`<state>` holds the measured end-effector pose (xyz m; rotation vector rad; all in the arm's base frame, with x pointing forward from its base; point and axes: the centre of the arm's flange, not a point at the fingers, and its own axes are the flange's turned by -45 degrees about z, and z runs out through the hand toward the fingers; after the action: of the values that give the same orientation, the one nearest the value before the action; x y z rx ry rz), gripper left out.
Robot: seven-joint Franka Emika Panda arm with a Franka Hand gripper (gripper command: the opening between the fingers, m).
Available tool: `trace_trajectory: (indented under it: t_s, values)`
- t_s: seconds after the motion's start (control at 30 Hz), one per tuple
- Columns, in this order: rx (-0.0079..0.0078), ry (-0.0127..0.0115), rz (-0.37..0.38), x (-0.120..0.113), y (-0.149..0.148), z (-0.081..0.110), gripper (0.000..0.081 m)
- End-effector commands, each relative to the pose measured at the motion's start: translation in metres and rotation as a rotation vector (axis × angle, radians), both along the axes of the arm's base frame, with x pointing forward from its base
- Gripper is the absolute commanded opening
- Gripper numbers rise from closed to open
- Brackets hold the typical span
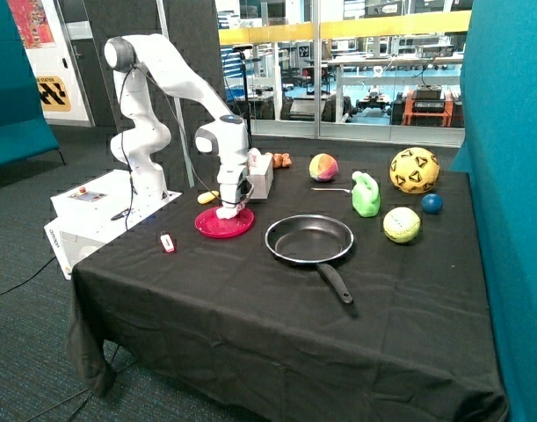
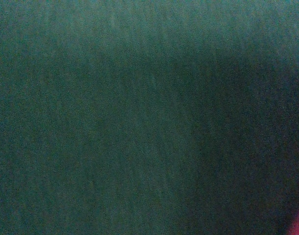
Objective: Dry the plate
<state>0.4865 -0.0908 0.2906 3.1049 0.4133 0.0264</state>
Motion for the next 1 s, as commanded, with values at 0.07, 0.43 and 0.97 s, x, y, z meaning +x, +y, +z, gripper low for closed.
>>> trace_trajectory:
  t_s: [0.07, 0.43, 0.97]
  values:
    - [0.0069, 0.0179, -0.001, 0.041, 0.01, 0.0, 0.0]
    - [0.0075, 0.0177, -0.063, 0.067, -0.015, 0.007, 0.0]
    - [0.0081, 0.0174, -0.14, 0.057, -0.063, 0.012, 0.0]
